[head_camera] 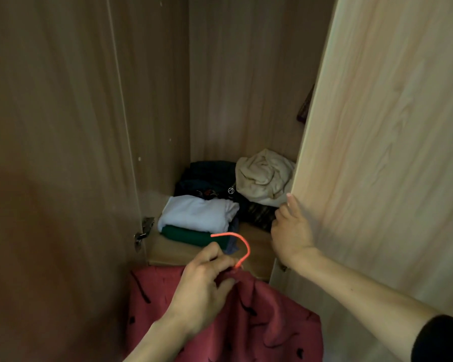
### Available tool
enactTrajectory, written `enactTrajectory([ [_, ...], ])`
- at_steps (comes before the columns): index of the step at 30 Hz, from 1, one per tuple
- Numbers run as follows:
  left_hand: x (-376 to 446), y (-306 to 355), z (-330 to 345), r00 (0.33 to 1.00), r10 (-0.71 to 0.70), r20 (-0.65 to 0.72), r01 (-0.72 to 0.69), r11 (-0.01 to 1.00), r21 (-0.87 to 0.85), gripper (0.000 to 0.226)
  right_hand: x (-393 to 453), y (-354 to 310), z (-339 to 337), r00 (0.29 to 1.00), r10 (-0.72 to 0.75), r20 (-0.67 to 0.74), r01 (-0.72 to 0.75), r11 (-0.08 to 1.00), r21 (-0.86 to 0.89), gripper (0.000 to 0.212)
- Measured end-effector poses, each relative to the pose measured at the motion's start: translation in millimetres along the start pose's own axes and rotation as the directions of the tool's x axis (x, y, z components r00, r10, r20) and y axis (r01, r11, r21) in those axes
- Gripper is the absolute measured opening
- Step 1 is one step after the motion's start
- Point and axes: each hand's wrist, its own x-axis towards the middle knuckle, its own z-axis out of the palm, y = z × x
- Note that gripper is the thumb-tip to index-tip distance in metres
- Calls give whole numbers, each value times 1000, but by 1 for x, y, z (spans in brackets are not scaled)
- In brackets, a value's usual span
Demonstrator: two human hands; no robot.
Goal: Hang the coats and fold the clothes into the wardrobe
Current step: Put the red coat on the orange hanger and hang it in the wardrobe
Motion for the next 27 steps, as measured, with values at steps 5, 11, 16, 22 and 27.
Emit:
enactTrajectory([
  [5,-1,-3,-5,999,4,-46,-4,1000,-4,31,-18,-5,9,974,-9,-227,82,946,315,34],
  [11,-14,5,-11,995,84,-46,-87,995,-58,30,-98,-6,-27,991,-97,-94,104,992,76,40],
  [16,-23,19,6,979,196,50,-187,972,-138,23,-178,-5,-73,999,44,19,-43,999,-23,39],
  [22,-28,58,34,945,288,158,-237,930,-281,24,-251,9,-80,976,147,163,-139,989,-59,46],
  [27,-33,94,58,929,311,202,-231,911,-342,36,-297,33,-79,969,178,173,-168,983,-66,49],
])
